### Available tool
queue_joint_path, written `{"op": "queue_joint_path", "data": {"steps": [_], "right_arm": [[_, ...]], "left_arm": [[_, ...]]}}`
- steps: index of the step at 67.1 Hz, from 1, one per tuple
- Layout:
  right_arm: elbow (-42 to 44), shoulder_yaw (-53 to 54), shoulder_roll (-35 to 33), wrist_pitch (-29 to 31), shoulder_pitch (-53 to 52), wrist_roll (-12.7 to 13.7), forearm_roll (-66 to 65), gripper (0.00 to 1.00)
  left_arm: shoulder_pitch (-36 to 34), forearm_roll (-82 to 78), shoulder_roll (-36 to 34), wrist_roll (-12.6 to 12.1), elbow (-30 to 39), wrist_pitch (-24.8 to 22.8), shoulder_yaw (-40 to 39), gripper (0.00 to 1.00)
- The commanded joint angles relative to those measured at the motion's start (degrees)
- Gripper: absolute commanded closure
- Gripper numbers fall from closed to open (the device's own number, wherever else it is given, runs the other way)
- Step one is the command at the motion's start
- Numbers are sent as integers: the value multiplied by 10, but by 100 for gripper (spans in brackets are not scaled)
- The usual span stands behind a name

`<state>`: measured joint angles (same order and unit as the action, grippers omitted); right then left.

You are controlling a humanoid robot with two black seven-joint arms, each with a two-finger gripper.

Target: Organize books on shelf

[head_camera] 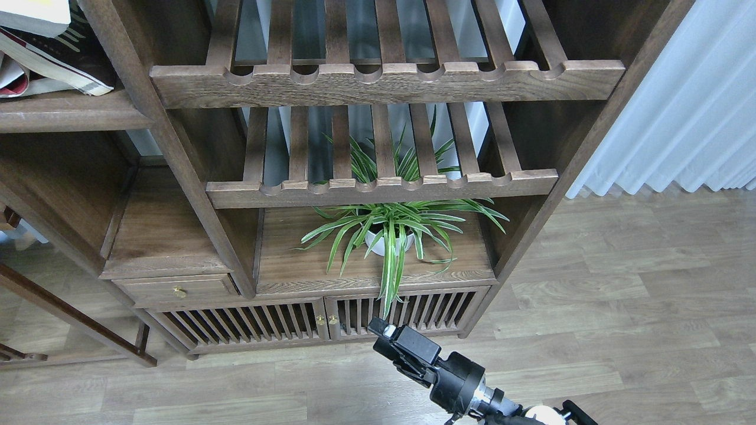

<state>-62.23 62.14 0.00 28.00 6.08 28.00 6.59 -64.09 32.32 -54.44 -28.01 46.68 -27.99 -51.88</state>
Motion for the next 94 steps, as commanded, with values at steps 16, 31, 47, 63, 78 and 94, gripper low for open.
{"op": "queue_joint_path", "data": {"steps": [16,31,47,63,78,94], "right_arm": [[5,0,0,0,0,0,0,1],[5,0,0,0,0,0,0,1],[5,0,0,0,0,0,0,1],[5,0,0,0,2,0,1,1],[5,0,0,0,4,0,1,1],[6,-1,0,0,2,0,-1,1]], "left_arm": [[0,6,-31,0,-1,0,-4,96],[2,6,-39,0,-2,0,-3,94],[5,0,-15,0,-11,0,-2,94],[5,-7,22,0,-72,0,-2,67],[4,-38,21,0,-87,0,-3,29],[4,-38,16,0,-82,0,-3,2]]}}
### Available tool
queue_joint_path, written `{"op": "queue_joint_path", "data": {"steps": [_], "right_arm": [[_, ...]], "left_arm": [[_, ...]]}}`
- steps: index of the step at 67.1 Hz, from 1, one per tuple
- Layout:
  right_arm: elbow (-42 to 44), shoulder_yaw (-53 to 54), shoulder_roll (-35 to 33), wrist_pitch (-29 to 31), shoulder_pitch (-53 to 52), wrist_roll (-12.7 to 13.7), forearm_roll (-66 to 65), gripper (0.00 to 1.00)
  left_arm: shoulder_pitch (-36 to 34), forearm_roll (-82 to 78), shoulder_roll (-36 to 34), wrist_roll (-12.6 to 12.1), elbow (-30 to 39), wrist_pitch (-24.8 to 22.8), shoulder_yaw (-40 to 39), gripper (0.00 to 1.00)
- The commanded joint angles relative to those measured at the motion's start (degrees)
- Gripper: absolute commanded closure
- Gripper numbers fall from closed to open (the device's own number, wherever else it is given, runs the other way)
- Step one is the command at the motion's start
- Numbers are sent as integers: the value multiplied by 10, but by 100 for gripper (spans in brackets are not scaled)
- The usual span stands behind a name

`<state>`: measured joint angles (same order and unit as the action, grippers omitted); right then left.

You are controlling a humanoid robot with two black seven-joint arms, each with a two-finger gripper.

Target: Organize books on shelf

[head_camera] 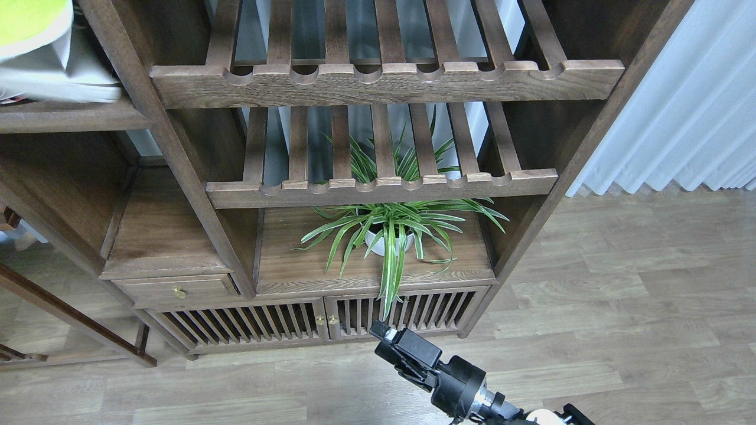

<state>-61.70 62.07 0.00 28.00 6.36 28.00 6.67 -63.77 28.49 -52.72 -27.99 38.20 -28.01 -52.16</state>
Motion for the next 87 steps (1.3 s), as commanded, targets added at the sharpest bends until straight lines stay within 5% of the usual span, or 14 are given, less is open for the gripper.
{"op": "queue_joint_path", "data": {"steps": [1,57,87], "right_arm": [[0,0,0,0,-1,0,-1,1],[3,1,0,0,2,0,0,1],[3,1,0,0,3,0,1,1]], "left_arm": [[1,1,-2,0,3,0,-1,1],[47,-83,-6,0,88,0,38,1],[45,-116,-135,0,224,0,60,1]]}}
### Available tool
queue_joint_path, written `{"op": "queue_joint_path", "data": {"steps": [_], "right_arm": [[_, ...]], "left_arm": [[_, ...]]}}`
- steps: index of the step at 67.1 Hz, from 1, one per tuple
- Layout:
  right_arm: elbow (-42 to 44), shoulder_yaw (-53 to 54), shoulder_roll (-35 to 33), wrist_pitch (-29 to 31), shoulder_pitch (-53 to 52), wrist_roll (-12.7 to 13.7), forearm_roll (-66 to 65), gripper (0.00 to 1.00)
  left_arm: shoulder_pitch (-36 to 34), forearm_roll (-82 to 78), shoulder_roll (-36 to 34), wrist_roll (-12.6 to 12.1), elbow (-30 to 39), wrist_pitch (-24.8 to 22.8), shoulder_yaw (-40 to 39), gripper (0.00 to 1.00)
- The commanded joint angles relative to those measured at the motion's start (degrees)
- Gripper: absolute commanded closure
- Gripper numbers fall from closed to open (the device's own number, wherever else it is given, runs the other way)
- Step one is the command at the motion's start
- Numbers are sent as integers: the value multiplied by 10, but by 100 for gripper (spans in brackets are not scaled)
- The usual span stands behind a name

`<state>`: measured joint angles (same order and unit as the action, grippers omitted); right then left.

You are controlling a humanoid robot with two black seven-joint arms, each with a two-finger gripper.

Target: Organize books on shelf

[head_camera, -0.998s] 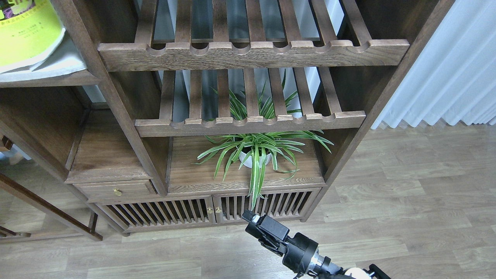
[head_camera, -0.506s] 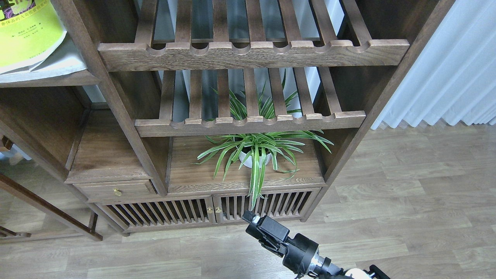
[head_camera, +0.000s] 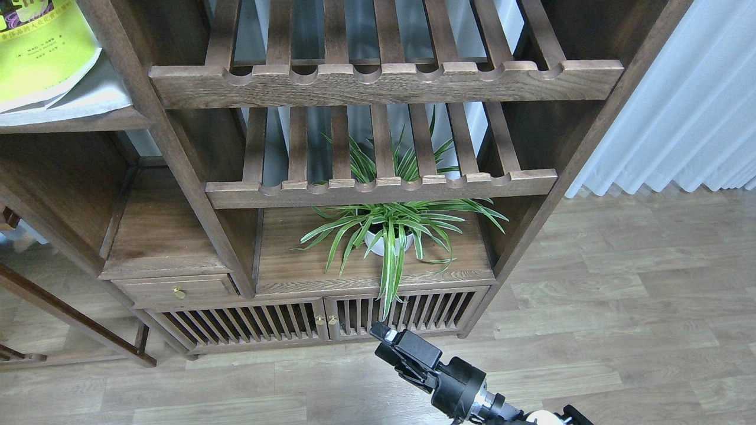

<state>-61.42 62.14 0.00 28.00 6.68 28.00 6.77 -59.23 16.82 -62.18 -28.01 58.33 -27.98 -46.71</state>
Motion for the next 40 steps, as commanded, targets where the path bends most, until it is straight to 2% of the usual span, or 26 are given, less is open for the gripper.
{"op": "queue_joint_path", "data": {"steps": [1,18,25,40], "right_arm": [[1,0,0,0,0,0,0,1],[1,0,0,0,-1,0,0,1],[5,-1,0,0,-2,0,0,1],[8,-1,0,0,-2,0,0,1]], "left_arm": [[1,1,-43,0,24,0,7,1],[2,1,-145,0,59,0,49,1],[2,1,-208,0,64,0,111,1],[2,3,-262,0,68,0,217,1]]}}
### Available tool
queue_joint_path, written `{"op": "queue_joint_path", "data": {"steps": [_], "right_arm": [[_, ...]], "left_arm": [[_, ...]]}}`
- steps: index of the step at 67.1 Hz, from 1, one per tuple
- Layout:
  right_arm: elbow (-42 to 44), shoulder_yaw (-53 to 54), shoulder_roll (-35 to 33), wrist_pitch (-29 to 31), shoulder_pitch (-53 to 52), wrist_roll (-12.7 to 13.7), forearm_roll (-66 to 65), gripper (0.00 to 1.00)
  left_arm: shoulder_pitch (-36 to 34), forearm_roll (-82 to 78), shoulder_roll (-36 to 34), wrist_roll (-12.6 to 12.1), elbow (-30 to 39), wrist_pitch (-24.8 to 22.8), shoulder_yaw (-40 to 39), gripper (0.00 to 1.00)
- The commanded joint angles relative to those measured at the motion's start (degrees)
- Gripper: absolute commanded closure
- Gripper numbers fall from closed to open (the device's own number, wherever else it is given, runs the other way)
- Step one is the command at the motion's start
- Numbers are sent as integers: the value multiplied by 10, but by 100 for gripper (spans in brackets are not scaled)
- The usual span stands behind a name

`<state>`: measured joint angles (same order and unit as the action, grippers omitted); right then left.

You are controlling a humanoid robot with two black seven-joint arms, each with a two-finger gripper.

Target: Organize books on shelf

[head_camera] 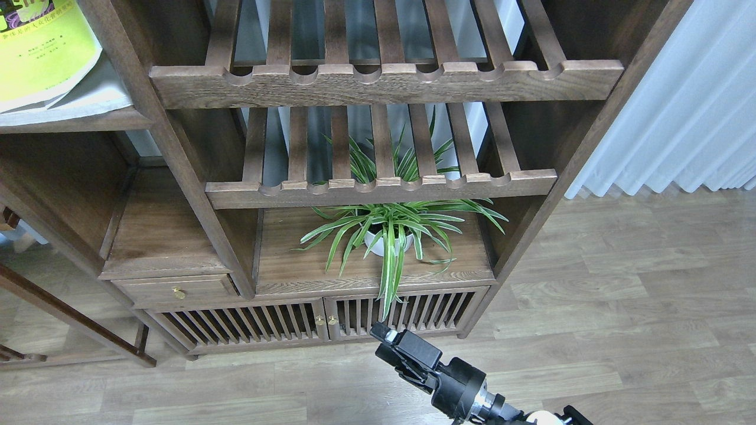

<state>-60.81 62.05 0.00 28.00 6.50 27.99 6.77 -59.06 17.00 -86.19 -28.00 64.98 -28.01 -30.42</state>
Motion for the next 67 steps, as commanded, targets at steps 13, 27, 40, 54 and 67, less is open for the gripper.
{"op": "queue_joint_path", "data": {"steps": [13,27,40,54,67], "right_arm": [[7,0,0,0,0,0,-1,1],[16,0,0,0,0,0,-1,1],[53,-2,0,0,-4,0,-2,1],[64,-1,0,0,-22,0,-2,1],[63,1,0,0,-31,0,-2,1]], "left_arm": [[4,20,-7,10,1,0,157,1],[5,25,37,132,2,0,327,1],[89,85,142,253,-1,0,390,1],[170,216,311,266,-28,0,354,1],[304,220,503,257,-76,0,170,1]]}}
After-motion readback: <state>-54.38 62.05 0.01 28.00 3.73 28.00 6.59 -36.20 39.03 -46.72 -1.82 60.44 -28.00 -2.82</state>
